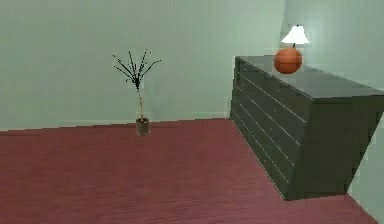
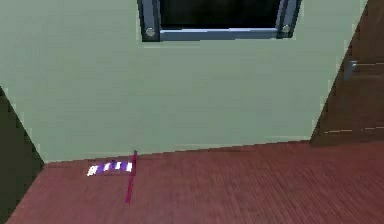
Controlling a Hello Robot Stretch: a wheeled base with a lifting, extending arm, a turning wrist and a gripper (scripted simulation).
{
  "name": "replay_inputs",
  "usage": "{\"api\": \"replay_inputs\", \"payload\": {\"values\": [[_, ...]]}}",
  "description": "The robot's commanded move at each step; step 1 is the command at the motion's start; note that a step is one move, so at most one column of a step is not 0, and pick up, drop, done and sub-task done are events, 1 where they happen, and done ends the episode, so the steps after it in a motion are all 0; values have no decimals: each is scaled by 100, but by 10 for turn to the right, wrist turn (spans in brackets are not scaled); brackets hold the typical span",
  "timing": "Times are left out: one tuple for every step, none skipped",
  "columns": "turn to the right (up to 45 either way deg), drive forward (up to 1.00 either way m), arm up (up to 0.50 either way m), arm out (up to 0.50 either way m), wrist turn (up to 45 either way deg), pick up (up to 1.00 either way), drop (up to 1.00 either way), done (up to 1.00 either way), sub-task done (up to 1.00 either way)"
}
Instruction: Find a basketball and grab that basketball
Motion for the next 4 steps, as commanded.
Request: {"api": "replay_inputs", "payload": {"values": [[0,100,0,0,0,0,0,0,0],[210,0,0,0,0,0,0,0,0],[0,10,0,0,0,0,0,0,0],[-450,0,0,0,0,0,0,0,0]]}}
